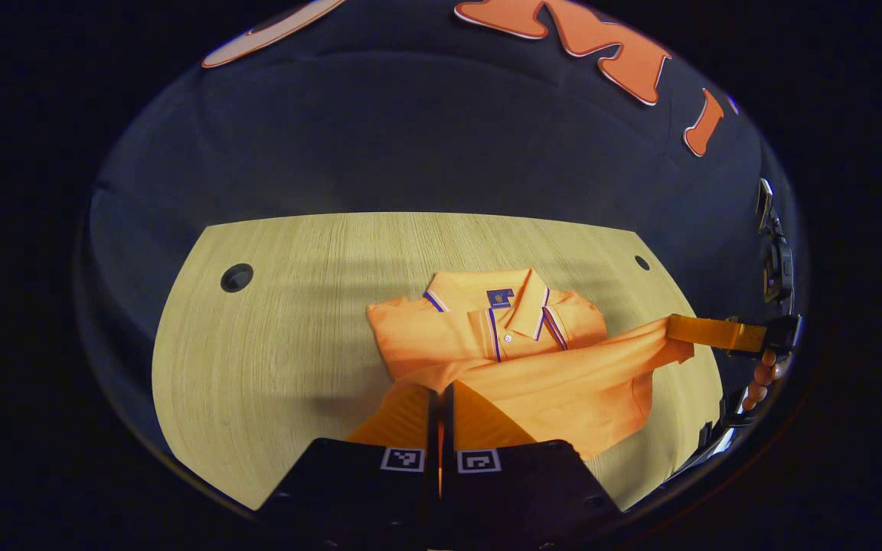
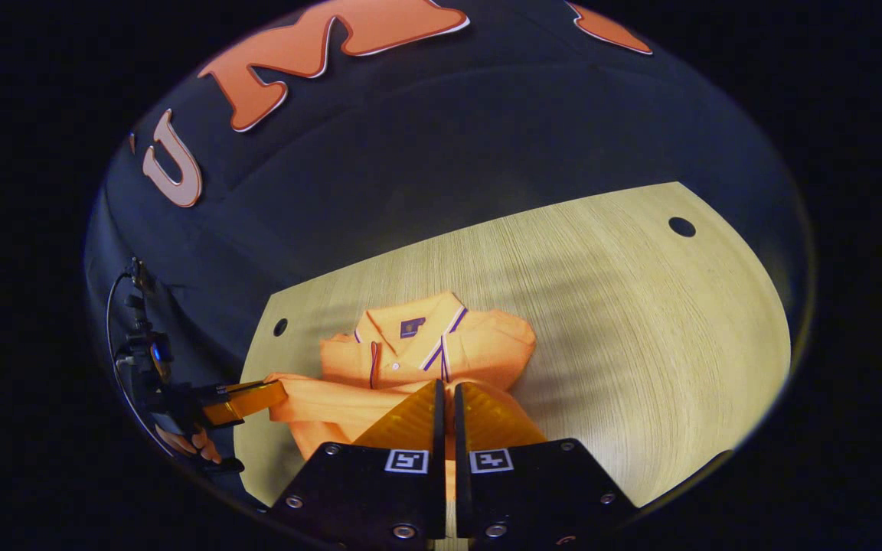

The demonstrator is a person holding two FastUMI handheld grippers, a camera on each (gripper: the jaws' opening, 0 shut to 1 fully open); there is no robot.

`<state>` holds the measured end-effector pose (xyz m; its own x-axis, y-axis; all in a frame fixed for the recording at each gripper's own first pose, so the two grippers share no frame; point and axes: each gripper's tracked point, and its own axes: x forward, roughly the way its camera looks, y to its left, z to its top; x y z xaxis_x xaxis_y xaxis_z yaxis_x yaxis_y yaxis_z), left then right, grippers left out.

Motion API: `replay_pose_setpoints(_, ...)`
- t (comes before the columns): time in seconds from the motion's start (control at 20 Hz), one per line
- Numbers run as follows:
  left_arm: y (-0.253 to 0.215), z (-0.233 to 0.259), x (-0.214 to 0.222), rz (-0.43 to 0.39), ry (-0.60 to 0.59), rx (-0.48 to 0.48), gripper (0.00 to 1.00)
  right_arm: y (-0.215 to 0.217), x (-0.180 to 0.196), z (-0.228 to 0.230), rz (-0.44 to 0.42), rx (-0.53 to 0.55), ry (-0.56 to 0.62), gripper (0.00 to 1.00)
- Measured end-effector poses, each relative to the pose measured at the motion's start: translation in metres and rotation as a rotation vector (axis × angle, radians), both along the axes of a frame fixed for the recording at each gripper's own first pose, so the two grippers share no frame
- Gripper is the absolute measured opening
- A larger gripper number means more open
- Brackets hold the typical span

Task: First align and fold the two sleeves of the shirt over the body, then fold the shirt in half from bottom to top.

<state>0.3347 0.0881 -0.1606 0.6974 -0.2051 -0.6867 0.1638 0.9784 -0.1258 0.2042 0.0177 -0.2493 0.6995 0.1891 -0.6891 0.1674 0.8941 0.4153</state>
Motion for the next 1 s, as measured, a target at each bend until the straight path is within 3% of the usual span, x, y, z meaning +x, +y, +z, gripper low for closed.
replay_pose_setpoints(0.15,0.000,-0.009,0.028,-0.011,0.004,0.034,0.01,-0.003,0.025,-0.005,-0.023,0.002,0.018,0.05)
replay_pose_setpoints(0.35,0.003,-0.011,0.056,0.006,0.020,0.010,0.01,-0.013,0.058,-0.005,-0.016,-0.050,0.012,0.05)
replay_pose_setpoints(0.55,0.021,-0.014,0.081,0.080,0.023,0.022,0.03,-0.025,0.085,0.003,-0.061,-0.095,-0.011,0.05)
replay_pose_setpoints(0.6,0.025,-0.010,0.085,0.094,0.024,0.024,0.07,-0.026,0.081,-0.001,-0.069,-0.098,0.010,0.05)
replay_pose_setpoints(0.65,0.024,-0.007,0.087,0.099,0.006,0.020,0.38,-0.031,0.074,0.002,-0.079,-0.111,0.030,0.05)
replay_pose_setpoints(0.7,0.029,0.000,0.083,0.104,-0.011,0.033,0.69,-0.038,0.071,-0.002,-0.093,-0.139,0.021,0.22)
replay_pose_setpoints(0.75,0.030,0.007,0.083,0.100,-0.026,0.028,1.00,-0.043,0.066,0.003,-0.098,-0.161,-0.011,0.46)
replay_pose_setpoints(0.8,0.029,0.011,0.080,0.110,-0.044,0.037,1.00,-0.045,0.058,0.009,-0.102,-0.176,-0.039,0.71)
replay_pose_setpoints(0.9,0.032,0.026,0.068,0.127,-0.101,0.064,0.99,-0.050,0.038,0.022,-0.109,-0.193,-0.085,0.84)
replay_pose_setpoints(1.0,0.023,0.041,0.050,0.132,-0.151,0.068,0.99,-0.052,0.016,0.039,-0.108,-0.213,-0.127,0.90)
